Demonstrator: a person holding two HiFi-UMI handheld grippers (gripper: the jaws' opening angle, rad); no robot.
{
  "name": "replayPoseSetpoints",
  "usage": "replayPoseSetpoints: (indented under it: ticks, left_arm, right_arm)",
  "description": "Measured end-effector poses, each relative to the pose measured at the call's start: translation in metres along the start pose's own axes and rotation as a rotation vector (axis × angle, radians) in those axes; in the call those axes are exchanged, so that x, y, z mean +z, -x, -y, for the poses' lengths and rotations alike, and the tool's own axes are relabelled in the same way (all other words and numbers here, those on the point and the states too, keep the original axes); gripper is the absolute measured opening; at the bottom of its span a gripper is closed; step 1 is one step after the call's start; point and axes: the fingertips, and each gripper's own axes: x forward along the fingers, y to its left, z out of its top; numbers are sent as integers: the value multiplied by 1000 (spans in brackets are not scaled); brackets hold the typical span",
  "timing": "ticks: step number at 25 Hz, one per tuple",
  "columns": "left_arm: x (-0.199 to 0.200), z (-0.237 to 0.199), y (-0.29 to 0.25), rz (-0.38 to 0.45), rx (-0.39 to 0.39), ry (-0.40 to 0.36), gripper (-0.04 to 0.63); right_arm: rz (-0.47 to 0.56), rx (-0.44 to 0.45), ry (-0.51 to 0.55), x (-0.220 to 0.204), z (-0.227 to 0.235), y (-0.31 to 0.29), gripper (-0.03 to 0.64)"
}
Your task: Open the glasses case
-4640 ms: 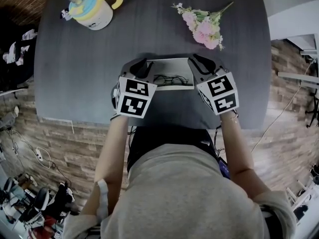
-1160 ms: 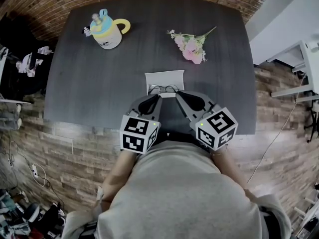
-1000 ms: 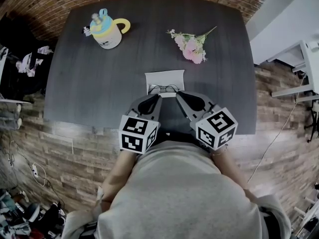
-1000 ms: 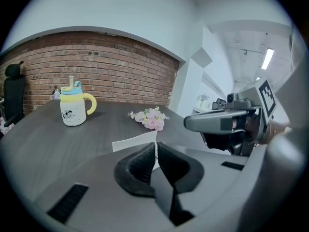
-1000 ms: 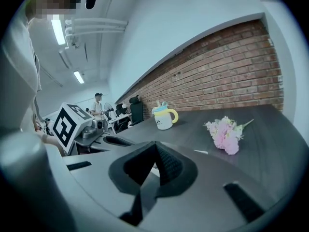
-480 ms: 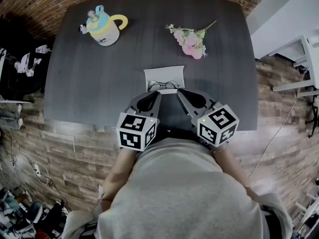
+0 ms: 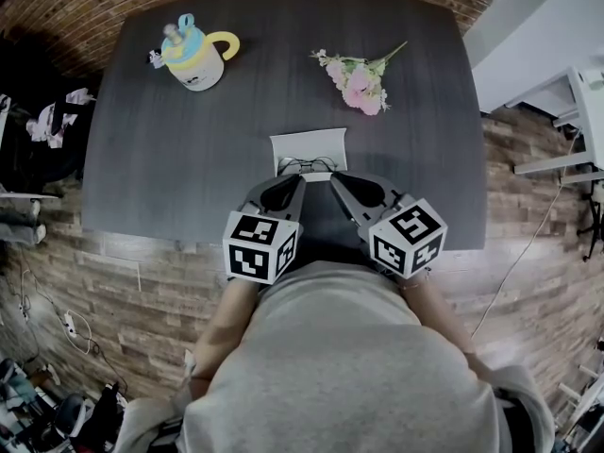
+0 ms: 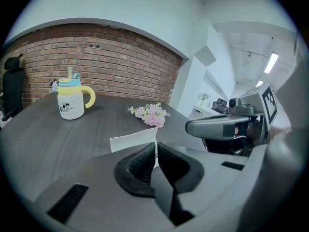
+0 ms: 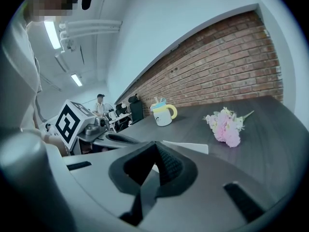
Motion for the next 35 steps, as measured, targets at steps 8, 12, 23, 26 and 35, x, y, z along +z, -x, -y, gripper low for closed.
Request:
replayPoseSetpoints:
  ticks: [8,12,23,26,35]
  left_arm:
    - [-2,5,-5,-23,-20,-11,32]
    - [-3,3,-4,-18,-17,-2,32]
    - [-4,2,-5,-14,-25,10,32]
    - [-5,2,-4,-17,-27,15,32]
    - [-4,-3,-3,-6,-26,36,32]
  right_arm:
    - [0,10,-20,1,3,-2,6]
    - [-1,12,-20,0,3,-1,6]
    - [-17,15,-12,-5,1,-3,6]
    - [-19,11,-16,-5,2,-3,6]
    - [-21,34,3,-5,-6,-5,6]
